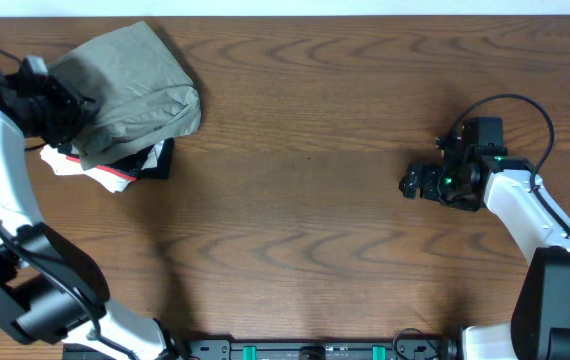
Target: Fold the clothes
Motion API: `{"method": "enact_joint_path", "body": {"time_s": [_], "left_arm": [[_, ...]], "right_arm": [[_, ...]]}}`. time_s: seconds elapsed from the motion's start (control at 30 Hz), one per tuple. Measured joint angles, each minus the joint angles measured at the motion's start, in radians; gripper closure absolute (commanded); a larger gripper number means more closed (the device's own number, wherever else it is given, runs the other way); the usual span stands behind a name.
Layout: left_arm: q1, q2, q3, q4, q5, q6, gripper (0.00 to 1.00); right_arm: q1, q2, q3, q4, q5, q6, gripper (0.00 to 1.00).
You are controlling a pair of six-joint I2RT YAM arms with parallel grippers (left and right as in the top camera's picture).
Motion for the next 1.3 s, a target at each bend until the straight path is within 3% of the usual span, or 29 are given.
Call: {"method": "enact_joint_path", "body": {"time_s": [0.3,0.73,1.03,1.13,1.3], "left_arm": [[0.087,0.118,-0.02,-0.056,0.026,0.037,0.89],[0.11,0.117,-0.026,-0.056,0.045,0.037,0.89],[0.098,-0.071,-0.035,-0.041,0.079,0.002,0.89],[0.087,-0.185,-0.035,-0.009,0.082,-0.019,0.66],[0.052,-0.287,-0.033,0.008,0.092,-0.062,0.09]], "right_arm": [[0.0,0.0,0.0,0.0,0.0,0.0,0.01],[0.0,0.0,0.0,0.0,0.0,0.0,0.01],[0.0,0.0,0.0,0.0,0.0,0.0,0.01],[0.0,0.0,0.0,0.0,0.0,0.0,0.01],[0.0,0.0,-0.001,0.0,0.0,0.0,0.01]]}}
